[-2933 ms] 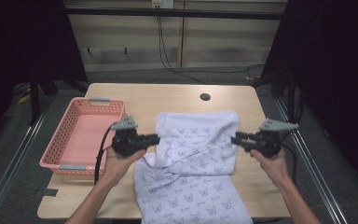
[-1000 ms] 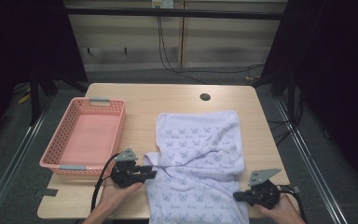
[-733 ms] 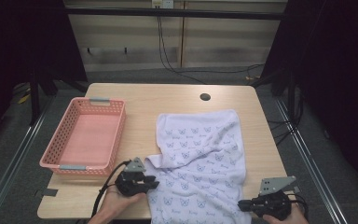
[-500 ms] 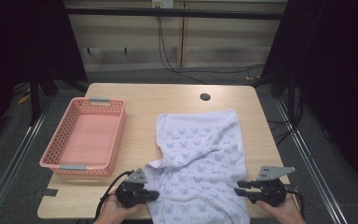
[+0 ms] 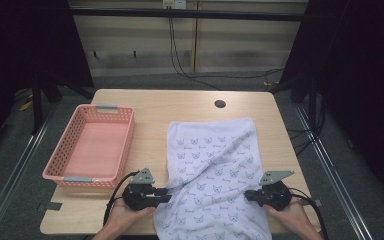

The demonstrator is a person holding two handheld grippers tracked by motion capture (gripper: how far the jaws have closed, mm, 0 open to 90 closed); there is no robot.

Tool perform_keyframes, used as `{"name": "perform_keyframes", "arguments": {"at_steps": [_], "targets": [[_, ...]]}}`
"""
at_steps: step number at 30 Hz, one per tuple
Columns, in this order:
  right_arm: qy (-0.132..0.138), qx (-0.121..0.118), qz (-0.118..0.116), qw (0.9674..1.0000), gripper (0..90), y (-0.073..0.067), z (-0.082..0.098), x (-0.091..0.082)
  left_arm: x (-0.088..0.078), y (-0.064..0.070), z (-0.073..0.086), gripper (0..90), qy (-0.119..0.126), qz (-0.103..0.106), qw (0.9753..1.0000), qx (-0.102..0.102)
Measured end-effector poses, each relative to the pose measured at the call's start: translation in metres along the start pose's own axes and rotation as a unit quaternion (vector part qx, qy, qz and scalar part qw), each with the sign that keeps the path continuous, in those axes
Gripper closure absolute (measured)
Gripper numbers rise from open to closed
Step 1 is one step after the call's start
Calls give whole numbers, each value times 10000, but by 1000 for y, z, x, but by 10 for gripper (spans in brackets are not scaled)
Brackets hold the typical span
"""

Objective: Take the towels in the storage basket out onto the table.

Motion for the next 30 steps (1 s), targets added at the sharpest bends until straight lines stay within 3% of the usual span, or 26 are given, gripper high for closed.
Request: {"name": "perform_keyframes", "arguments": {"at_steps": [2,4,5,6,9,10,11,12,13,14,16,17,19,21,22,25,26,28,30], "targets": [[-29,-2,-35,10000,878,-2,3,-2,3,-1,0,685,-53,42,10000,-34],[-51,60,-295,9995,879,-14,14,-11,9,-1,6,739,-229,-50,9997,70],[-51,60,-295,9995,879,-14,14,-11,9,1,10,739,-288,-105,9994,170],[-143,88,-412,9990,878,-21,22,-18,6,9,16,862,-419,34,9986,308],[-233,109,-586,9979,854,-29,27,-22,0,18,23,893,-507,45,9979,404],[-245,124,-613,9977,817,-32,27,-23,-2,24,27,894,-509,191,9979,345],[-178,38,-617,9979,786,-33,25,-23,-5,30,32,894,-548,316,9976,294],[37,103,-581,9983,721,-30,18,-24,-6,35,35,890,-557,434,9971,290],[222,192,-539,9981,719,-27,12,-26,-10,43,40,879,-630,596,9958,307],[222,192,-539,9981,719,-27,12,-26,-13,45,43,879,-683,581,9954,329],[500,231,-412,9976,689,-19,0,-29,-14,46,42,808,-614,662,9955,286],[591,231,-354,9974,678,-15,-6,-29,-15,44,37,779,-485,594,9968,219],[693,250,-175,9971,638,-5,-17,-27,-17,37,23,704,-182,652,9977,-19],[862,335,-93,9957,589,7,-29,-23,-16,21,7,671,62,349,9994,-36],[902,397,-36,9951,590,14,-34,-20,-15,14,-1,662,171,311,9993,-131],[853,451,72,9953,587,33,-45,-6,-5,-9,-19,663,225,144,9994,-197],[725,437,208,9962,593,44,-49,5,0,-17,-25,661,282,80,9992,-280],[658,431,200,9967,599,49,-50,11,8,-31,-33,660,353,-44,9982,-490],[548,524,186,9969,621,60,-50,26,21,-45,-39,659,298,-238,9982,-456]]}}
Point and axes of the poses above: each handheld gripper's, and its own axes: x roughly forward along the jaws, z roughly out of its underside, y roughly to its right, the point moved 9 cm from there along x, roughly forward along the jaws, and after that the axes turned 3 degrees about -x, right-handed, at the moved point
